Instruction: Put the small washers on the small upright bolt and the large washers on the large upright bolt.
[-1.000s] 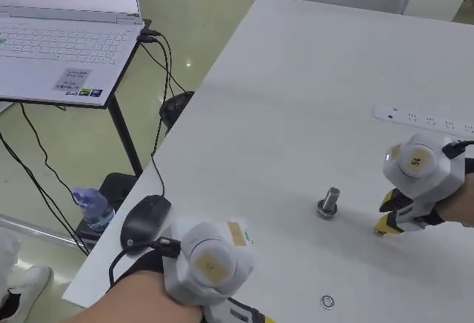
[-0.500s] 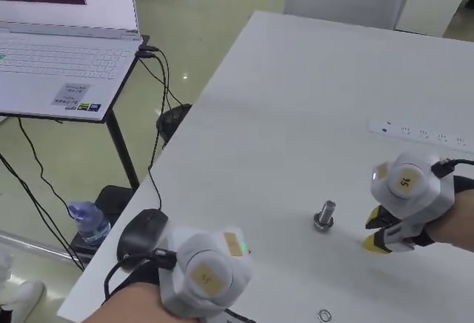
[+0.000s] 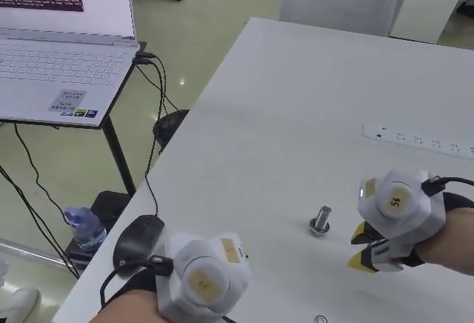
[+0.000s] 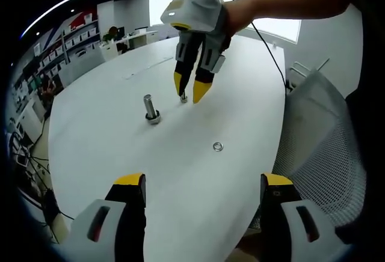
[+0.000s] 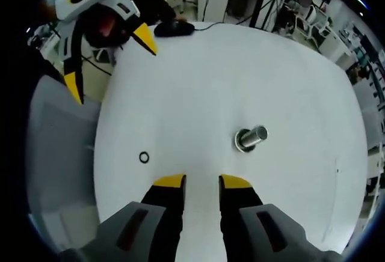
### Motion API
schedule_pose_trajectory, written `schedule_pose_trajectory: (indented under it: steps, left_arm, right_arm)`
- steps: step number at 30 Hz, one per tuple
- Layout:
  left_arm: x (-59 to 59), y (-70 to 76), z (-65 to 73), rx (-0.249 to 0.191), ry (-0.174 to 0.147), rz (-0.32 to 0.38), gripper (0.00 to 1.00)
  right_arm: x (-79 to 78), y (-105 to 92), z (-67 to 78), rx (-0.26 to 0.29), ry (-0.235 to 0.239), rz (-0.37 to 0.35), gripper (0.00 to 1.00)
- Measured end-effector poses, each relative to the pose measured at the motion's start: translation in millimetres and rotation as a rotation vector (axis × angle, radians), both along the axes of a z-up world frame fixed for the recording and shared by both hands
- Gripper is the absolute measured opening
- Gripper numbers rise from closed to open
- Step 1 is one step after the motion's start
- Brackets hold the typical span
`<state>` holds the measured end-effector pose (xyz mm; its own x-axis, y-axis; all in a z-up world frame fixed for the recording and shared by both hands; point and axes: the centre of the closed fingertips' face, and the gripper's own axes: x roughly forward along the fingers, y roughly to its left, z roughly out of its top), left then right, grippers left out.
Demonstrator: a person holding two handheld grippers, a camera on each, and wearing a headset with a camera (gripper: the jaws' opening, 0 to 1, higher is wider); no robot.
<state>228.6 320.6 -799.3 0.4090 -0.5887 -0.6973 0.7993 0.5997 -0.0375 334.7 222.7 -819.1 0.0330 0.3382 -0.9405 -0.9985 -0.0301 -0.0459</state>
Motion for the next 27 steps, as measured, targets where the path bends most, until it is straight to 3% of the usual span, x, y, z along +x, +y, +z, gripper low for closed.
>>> schedule_pose_trajectory:
  steps: [18, 27]
  left_arm:
    - [-1.5, -1.6, -0.3, 0.001, -0.006, 0.000, 0.76]
    - [-1.9, -0.8, -1.2, 0.000, -0.005, 0.003, 0.76]
  right_arm:
    - [-46.1, 9.1, -10.3, 0.015, 0.016, 0.056, 0.24]
    - [-66.8, 14.0, -29.0, 0.019, 0.035, 0.071, 0.24]
